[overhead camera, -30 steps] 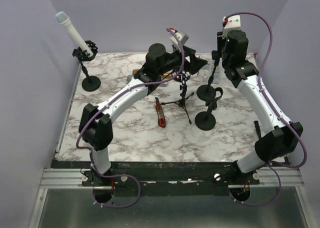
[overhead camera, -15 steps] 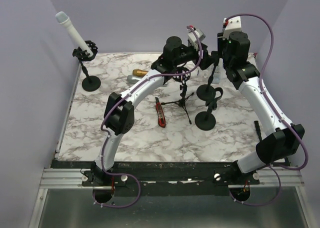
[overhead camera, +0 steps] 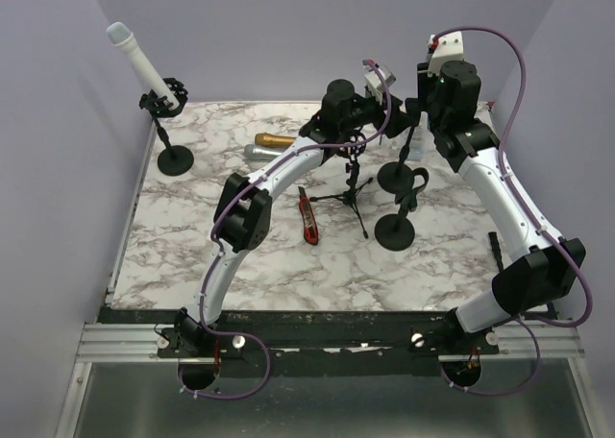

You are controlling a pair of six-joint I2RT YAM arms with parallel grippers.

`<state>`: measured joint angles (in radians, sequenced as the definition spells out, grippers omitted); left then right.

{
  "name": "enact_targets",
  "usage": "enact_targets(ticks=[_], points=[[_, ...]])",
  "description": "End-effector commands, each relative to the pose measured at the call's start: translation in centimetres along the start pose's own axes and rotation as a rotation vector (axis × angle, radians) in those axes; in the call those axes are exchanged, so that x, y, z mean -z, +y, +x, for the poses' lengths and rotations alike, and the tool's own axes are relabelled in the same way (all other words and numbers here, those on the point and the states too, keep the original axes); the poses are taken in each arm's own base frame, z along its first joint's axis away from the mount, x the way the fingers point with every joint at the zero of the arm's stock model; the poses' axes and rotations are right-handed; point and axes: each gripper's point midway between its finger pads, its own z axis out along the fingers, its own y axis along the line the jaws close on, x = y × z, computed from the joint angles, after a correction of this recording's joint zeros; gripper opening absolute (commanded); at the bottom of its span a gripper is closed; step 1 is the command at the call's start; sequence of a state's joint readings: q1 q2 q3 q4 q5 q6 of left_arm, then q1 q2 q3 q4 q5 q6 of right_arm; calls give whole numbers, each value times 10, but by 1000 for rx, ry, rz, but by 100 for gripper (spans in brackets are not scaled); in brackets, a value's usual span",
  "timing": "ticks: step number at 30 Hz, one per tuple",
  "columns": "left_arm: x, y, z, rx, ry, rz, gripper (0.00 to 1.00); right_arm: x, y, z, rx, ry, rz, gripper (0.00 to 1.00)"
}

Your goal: Remove the microphone from the stand

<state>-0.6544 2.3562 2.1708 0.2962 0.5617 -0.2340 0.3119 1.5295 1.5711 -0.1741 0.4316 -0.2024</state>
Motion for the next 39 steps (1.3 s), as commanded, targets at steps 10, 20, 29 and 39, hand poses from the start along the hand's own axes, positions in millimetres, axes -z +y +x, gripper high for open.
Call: enact_targets(ticks=[10, 20, 29, 39], points=[[-15, -11, -28, -72, -97, 54, 58, 8, 5, -7, -38, -24, -50, 34], [-14, -12, -23, -71, -89, 57, 66, 6, 7, -5, -35, -17, -53, 34], [-13, -15, -23, -72, -81, 100, 47, 4, 8, -3, -28, -12, -51, 33], [-11, -14, -21, -64, -78, 106, 21, 3, 9, -2, -24, -10, -59, 32]])
